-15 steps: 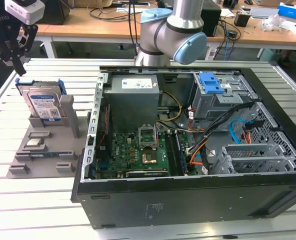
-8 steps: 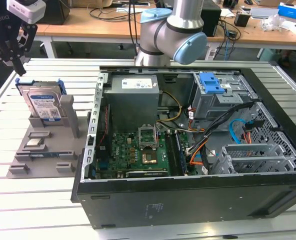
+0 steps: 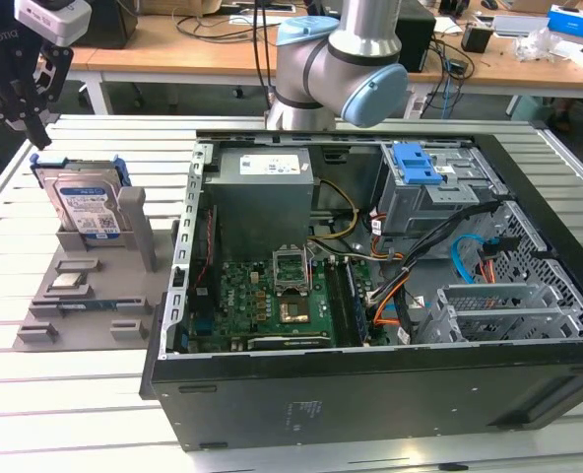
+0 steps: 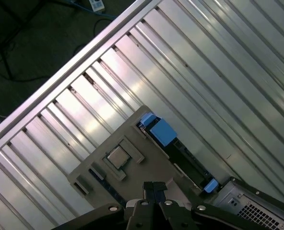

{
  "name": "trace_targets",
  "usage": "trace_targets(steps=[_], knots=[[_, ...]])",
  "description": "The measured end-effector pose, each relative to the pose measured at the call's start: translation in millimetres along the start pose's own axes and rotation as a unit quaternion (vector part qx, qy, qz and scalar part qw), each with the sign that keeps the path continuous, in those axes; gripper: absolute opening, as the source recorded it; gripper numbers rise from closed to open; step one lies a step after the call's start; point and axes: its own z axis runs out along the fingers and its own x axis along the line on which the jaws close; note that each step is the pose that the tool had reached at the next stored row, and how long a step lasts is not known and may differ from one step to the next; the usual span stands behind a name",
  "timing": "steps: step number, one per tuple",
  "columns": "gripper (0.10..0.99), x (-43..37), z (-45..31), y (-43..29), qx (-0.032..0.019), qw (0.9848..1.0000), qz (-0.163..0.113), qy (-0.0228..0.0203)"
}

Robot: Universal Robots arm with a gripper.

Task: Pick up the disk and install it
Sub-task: 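Pick up the disk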

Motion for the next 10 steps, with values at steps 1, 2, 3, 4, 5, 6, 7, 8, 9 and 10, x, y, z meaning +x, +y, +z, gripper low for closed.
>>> trace_targets(steps=[1, 2, 3, 4, 5, 6, 7, 8, 9, 10], knots=[[0.106, 0.0, 0.0, 0.0, 0.0000, 1.0000, -0.001, 0.0000], [0.106, 0.0, 0.0, 0.0, 0.0000, 1.0000, -0.002, 0.0001], [0.106, 0.0, 0.0, 0.0, -0.0001, 1.0000, -0.002, 0.0001], [0.106, 0.0, 0.0, 0.0, -0.0001, 1.0000, -0.004, 0.0001], [0.106, 0.0, 0.0, 0.0, -0.0001, 1.0000, -0.006, 0.0002], [0.106, 0.0, 0.0, 0.0, -0.0002, 1.0000, -0.008, 0.0003], [0.106, 0.0, 0.0, 0.0, -0.0003, 0.9999, -0.011, 0.0005], [0.106, 0.0, 0.1, 0.0, -0.0003, 0.9999, -0.015, 0.0006], [0.106, 0.0, 0.0, 0.0, -0.0004, 0.9998, -0.019, 0.0008], [0.106, 0.0, 0.0, 0.0, -0.0005, 0.9998, -0.021, 0.0009]])
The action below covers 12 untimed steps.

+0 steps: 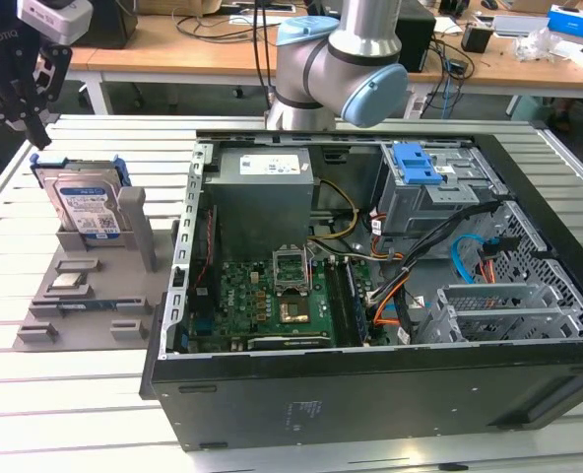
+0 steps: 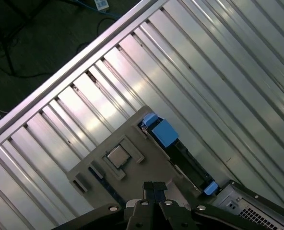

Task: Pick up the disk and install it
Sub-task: 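Pick up the disk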

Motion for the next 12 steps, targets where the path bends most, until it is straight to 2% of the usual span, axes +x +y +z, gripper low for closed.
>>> trace_targets(steps=[3, 12], knots=[[0.106, 0.0, 0.0, 0.0, -0.0004, 0.9998, -0.018, 0.0008], [0.106, 0.0, 0.0, 0.0, -0.0011, 0.9989, -0.046, 0.0021]])
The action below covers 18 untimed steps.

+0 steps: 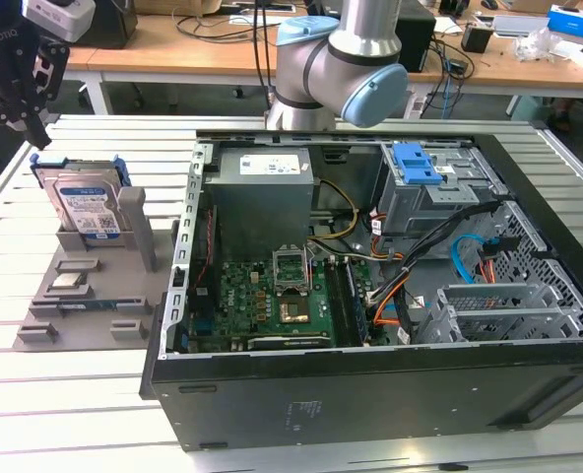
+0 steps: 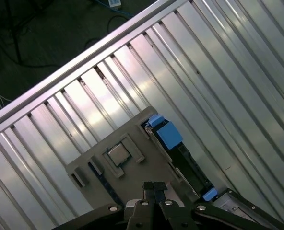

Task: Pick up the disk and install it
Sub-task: 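Pick up the disk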

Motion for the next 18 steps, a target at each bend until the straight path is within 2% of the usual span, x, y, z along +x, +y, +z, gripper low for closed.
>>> trace_targets(steps=[11, 18], knots=[[0.106, 0.0, 0.0, 0.0, -0.0007, 0.9995, -0.032, 0.0015], [0.106, 0.0, 0.0, 0.0, -0.0013, 0.9985, -0.055, 0.0025]])
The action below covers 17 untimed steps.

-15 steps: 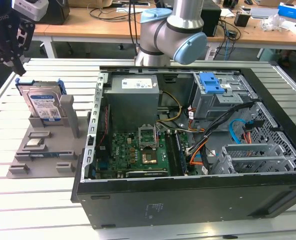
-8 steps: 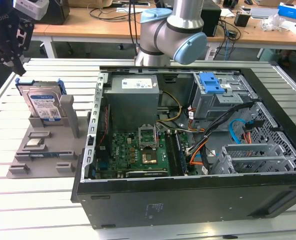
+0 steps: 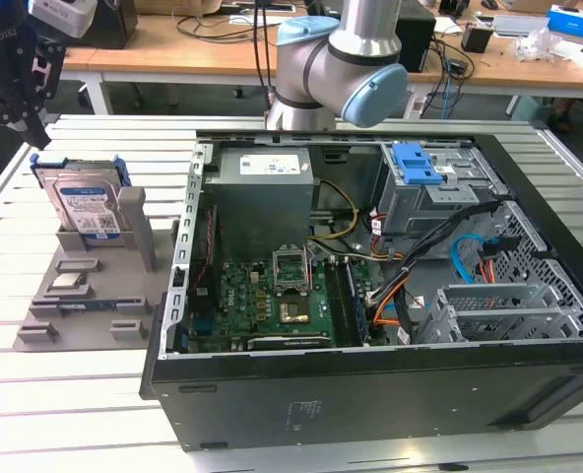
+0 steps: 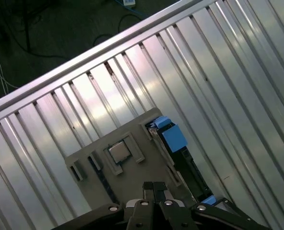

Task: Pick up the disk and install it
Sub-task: 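Pick up the disk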

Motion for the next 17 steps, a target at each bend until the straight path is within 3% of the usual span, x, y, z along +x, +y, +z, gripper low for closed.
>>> trace_targets(steps=[17], knots=[[0.106, 0.0, 0.0, 0.0, -0.0011, 0.9989, -0.046, 0.0021]])
